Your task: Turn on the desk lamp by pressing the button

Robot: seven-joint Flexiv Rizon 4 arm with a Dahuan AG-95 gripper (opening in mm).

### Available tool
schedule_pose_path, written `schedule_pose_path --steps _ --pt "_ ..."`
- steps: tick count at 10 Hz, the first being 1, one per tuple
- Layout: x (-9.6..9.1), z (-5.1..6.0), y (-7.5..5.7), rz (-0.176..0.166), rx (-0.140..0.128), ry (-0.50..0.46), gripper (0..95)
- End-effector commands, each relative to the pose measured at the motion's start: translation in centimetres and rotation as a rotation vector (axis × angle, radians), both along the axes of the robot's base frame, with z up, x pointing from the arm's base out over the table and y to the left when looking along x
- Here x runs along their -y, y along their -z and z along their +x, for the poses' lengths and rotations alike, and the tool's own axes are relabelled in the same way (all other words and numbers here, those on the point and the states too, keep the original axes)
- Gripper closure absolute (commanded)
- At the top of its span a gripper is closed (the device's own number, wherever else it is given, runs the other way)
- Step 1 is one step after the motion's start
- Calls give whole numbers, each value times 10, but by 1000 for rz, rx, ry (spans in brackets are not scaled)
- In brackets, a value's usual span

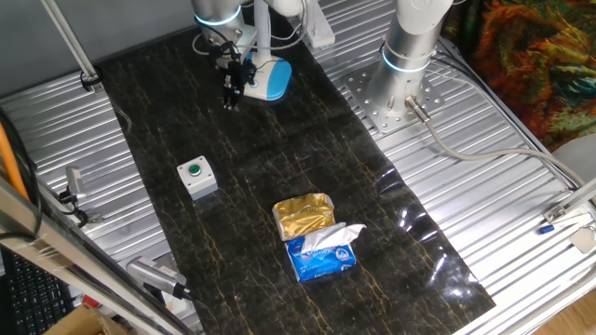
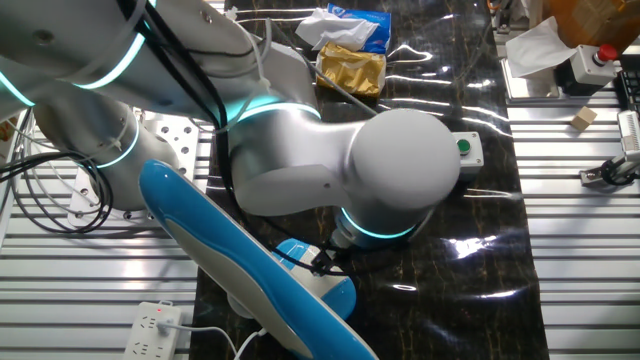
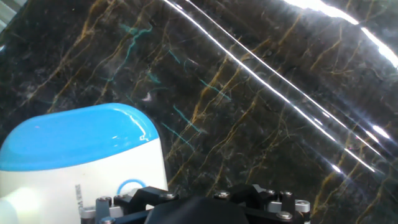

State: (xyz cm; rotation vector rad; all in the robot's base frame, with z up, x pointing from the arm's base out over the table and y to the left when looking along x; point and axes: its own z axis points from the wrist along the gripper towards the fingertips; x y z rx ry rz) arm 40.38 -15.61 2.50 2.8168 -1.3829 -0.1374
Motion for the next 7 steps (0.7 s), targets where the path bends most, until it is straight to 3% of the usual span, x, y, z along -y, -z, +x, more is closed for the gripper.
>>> schedule_pose_path --steps 1,5,7 --pt "-4 -4 7 -16 11 5 0" --pt "-4 -3 6 -8 9 24 0" --pt "-5 -3 -2 -18 7 25 0"
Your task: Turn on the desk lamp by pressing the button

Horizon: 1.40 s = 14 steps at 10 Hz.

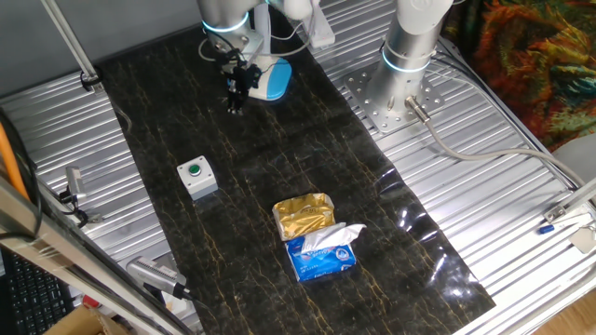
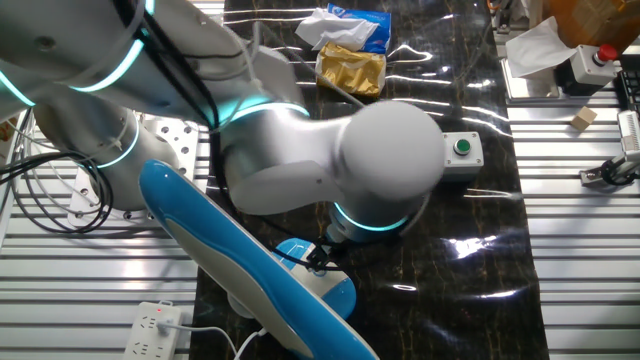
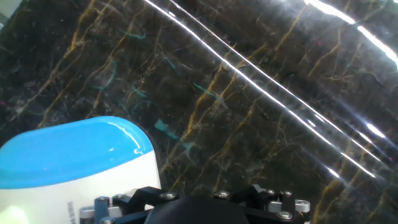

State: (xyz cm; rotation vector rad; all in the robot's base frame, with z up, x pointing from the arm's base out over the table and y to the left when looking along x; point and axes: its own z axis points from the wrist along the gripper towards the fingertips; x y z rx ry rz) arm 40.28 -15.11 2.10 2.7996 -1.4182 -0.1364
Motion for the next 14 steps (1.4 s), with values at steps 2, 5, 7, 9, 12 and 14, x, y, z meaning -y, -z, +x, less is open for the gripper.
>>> schedule_pose_path --steps 2,5,7,9,12,14 --pt "-1 -2 -8 -17 8 1 0" --pt "2 1 -11 -14 8 2 0" --pt "4 4 -12 -8 8 2 0" --pt "5 4 -11 -8 8 3 0" --pt "5 5 -9 -13 9 -6 0" --pt "7 5 -5 -12 11 -6 0"
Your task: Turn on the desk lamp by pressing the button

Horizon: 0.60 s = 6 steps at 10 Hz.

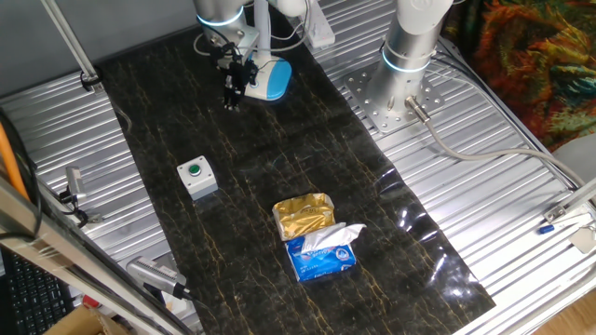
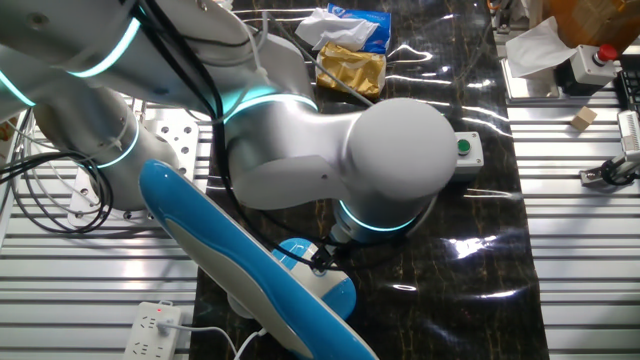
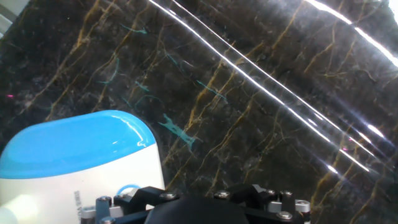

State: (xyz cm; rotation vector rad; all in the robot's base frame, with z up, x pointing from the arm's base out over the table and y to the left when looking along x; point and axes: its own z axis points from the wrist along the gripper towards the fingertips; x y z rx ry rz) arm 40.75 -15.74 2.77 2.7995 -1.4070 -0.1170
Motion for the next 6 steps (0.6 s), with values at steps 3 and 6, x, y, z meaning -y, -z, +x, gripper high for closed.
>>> schedule_pose_path --steps 3,6 --pt "7 -3 12 23 -34 47 0" --pt "8 -3 13 24 33 27 0"
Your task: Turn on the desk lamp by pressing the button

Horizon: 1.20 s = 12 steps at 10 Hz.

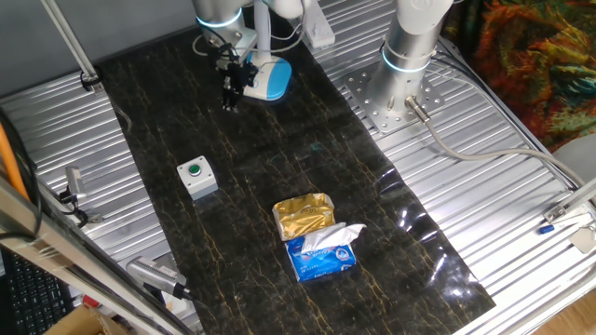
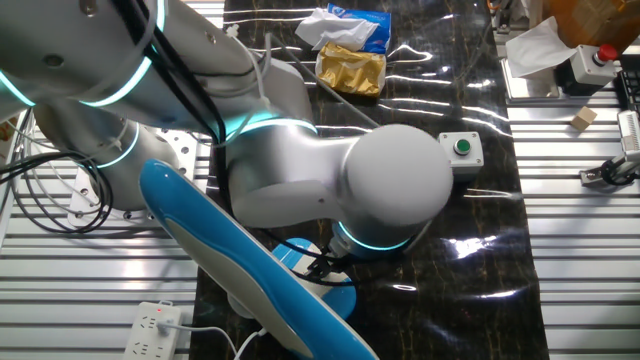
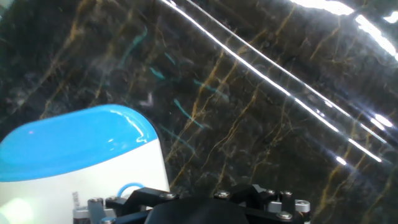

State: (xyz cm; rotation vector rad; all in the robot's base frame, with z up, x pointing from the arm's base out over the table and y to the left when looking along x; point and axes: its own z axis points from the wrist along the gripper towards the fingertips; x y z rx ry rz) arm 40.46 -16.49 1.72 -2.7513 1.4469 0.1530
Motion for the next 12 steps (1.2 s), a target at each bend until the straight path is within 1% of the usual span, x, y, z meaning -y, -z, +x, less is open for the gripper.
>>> schedule_pose_path --steps 1,2,3,4,5,6,7,8,9,11,12 --pt "1 0 3 -12 35 -4 0" --pt "1 0 4 -14 16 10 0" --pt "1 0 5 -11 20 4 0" --pt "1 -1 5 -4 34 1 0" --pt "1 -1 6 2 37 1 0" --pt "1 -1 5 2 7 17 0" --pt "-1 -2 -4 11 -93 75 0" --pt "-3 -2 -9 13 -51 55 0" --pt "-6 -4 -20 -28 17 39 0" --pt "-6 -4 -22 -28 23 27 0" --pt "-6 -4 -22 -27 30 22 0"
